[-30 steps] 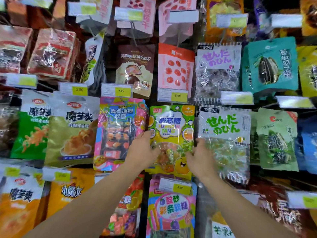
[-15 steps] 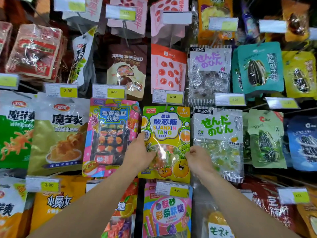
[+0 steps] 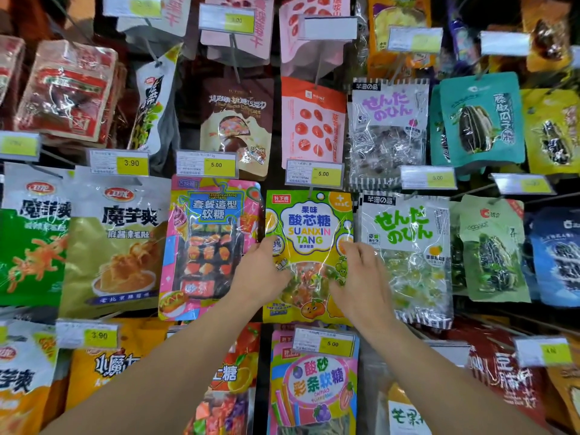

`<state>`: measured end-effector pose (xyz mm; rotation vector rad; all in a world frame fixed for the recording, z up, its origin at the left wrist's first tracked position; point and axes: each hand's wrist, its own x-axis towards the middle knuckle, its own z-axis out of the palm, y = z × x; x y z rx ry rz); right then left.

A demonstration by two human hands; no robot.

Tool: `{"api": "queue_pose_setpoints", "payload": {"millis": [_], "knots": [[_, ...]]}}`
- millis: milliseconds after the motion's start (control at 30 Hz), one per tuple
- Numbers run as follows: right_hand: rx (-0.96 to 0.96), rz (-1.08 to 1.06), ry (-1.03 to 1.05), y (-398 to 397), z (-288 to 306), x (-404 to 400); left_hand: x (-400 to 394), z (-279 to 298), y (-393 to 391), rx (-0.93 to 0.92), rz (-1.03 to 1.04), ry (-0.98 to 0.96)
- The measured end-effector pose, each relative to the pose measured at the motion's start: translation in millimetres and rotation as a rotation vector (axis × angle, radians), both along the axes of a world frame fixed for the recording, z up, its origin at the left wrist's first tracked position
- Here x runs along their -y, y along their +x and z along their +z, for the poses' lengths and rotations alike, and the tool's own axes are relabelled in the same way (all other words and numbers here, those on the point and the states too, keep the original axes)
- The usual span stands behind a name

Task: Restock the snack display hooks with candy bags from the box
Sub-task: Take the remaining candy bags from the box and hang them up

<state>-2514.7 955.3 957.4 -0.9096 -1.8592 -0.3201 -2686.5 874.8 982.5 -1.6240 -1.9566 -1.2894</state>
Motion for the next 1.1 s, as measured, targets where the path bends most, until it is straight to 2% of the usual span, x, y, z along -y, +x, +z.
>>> {"api": "queue_pose_setpoints", "payload": {"millis": [133,233,400,633,933,1100], "knots": [[0.172,-0.020,0.028,1.0,0.3,6.2,3.9,2.4,1.0,-0.014,0.002,0.002],[0.228,-0.024,0.059,1.1,-0.5,8.4,8.9,0.8,2.5,-0.049,0.006,0.040],[0.222,0.018,0.074,1.8,-0.7,7.2,19.1,-1.5,2.1,-0.069,0.069,0.110],[0.238,-0.005,0.080,3.9,3.4,4.4,28.2,-5.7,7.4,-0.032,0.135,0.097],[0.206,0.009,0.053,4.5,-5.4,1.9,1.9,-4.7,18.1,0.150,0.023,-0.049],[0.238,0.012,0.013,1.0,-5.4,-2.7,-10.3,3.6,8.6,0.170,0.027,0.077]]}}
